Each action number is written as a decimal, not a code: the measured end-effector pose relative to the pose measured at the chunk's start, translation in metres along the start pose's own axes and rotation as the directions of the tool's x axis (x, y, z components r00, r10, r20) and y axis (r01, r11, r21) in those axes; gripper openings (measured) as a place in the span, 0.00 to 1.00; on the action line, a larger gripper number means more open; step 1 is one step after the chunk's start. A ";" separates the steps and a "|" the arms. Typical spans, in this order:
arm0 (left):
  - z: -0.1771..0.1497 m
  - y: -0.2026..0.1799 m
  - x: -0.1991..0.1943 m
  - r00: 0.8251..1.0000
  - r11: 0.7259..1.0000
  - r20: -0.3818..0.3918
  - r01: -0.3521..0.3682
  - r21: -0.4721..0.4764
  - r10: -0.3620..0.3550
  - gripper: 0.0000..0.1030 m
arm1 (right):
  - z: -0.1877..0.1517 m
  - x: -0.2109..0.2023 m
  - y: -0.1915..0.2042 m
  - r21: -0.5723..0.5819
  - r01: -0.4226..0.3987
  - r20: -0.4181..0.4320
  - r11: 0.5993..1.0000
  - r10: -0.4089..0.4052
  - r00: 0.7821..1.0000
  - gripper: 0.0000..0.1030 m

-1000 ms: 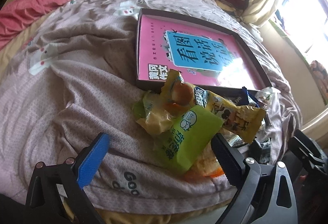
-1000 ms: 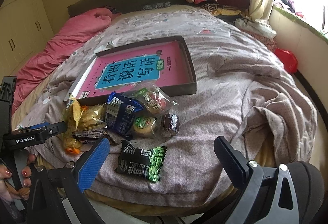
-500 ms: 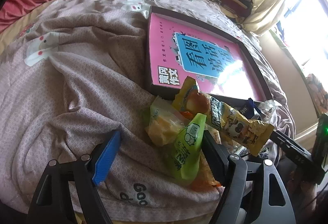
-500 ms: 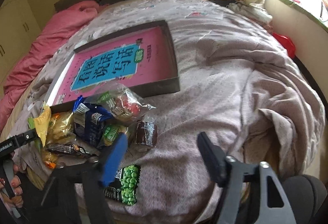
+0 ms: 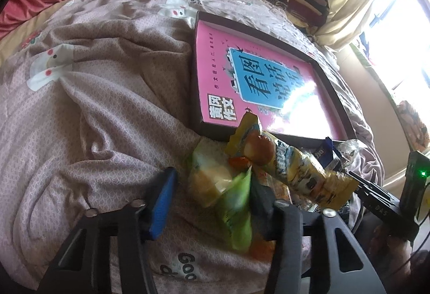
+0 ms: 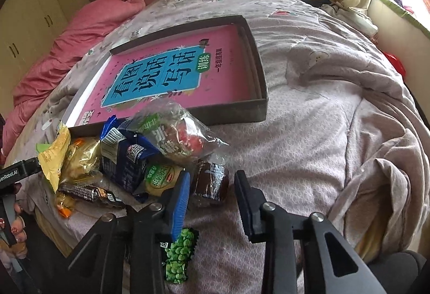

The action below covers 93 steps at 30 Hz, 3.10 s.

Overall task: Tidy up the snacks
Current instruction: 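Grasp the green-wrapped cake with the left tool while the right tool grasps the brown wrapped snack, then lift and carry both held snacks over the pink tray with both tools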

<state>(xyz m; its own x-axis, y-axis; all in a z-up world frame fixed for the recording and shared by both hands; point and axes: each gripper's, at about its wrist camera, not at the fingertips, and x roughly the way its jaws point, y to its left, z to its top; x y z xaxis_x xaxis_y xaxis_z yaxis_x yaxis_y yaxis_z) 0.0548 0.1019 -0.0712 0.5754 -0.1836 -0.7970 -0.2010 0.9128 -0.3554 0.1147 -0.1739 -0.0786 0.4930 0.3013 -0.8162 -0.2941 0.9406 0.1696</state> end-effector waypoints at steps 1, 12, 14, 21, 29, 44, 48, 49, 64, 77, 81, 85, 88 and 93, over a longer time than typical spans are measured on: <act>0.001 -0.001 -0.002 1.000 1.000 0.010 -0.016 0.013 0.016 0.38 | 0.000 0.000 0.000 0.000 -0.001 0.001 1.000 0.001 1.000 0.33; -0.006 -0.005 0.012 0.998 0.999 -0.053 -0.031 0.039 0.033 0.38 | 0.000 0.001 -0.002 0.000 -0.012 -0.005 1.000 0.012 1.000 0.32; -0.008 -0.005 0.015 0.997 0.999 -0.058 -0.038 0.038 0.041 0.37 | 0.001 0.004 -0.003 0.005 -0.016 -0.014 1.000 0.016 1.000 0.32; -0.006 -0.002 0.013 0.998 0.999 -0.056 -0.025 0.031 0.026 0.33 | 0.000 0.003 -0.013 0.049 -0.075 -0.013 0.996 0.075 0.997 0.30; -0.007 -0.004 -0.006 1.000 1.000 -0.018 0.011 0.019 -0.010 0.33 | -0.003 -0.014 -0.019 0.081 -0.087 0.035 0.993 0.084 0.996 0.29; 0.006 -0.011 -0.051 0.992 0.999 0.120 0.024 0.023 -0.027 0.33 | 0.008 -0.050 -0.017 0.036 -0.106 0.196 0.994 0.097 0.976 0.29; 0.010 -0.016 -0.055 0.991 0.999 0.132 0.022 0.033 -0.026 0.33 | 0.012 -0.056 -0.014 0.008 -0.099 0.229 0.995 0.095 0.969 0.29; 0.011 -0.017 -0.055 0.991 0.999 0.133 0.024 0.033 -0.029 0.33 | 0.013 -0.056 -0.014 0.004 -0.100 0.232 0.995 0.097 0.968 0.29; 0.039 -0.041 -0.052 0.982 0.997 0.182 0.035 0.072 -0.048 0.33 | 0.032 -0.058 -0.012 -0.010 -0.113 0.276 0.994 0.111 0.955 0.29; 0.061 -0.052 -0.035 0.981 0.997 0.195 0.009 0.082 -0.025 0.33 | 0.053 -0.050 -0.012 -0.018 -0.126 0.306 0.992 0.126 0.944 0.29; 0.067 -0.053 -0.028 0.982 0.997 0.190 0.007 0.071 -0.021 0.33 | 0.060 -0.047 -0.011 -0.027 -0.131 0.309 0.991 0.133 0.942 0.29; 0.073 -0.054 -0.018 0.983 0.998 0.181 -0.006 0.070 -0.006 0.33 | 0.066 -0.043 -0.012 -0.025 -0.137 0.308 0.990 0.138 0.941 0.29; 0.076 -0.056 -0.008 0.988 0.998 0.156 -0.012 0.060 0.002 0.33 | 0.069 -0.039 -0.013 -0.023 -0.141 0.305 0.990 0.141 0.942 0.29; 0.078 -0.060 0.000 0.989 0.997 0.148 -0.013 0.071 0.002 0.33 | 0.073 -0.035 -0.013 -0.029 -0.142 0.304 0.989 0.145 0.942 0.29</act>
<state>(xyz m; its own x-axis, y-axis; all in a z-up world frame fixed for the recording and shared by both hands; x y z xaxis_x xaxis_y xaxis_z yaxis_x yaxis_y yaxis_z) 0.1286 0.0752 -0.0120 0.6860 -0.1257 -0.7167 -0.1518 0.9386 -0.3099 0.1608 -0.1858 -0.0119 0.6704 0.4673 -0.5764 -0.3852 0.8831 0.2679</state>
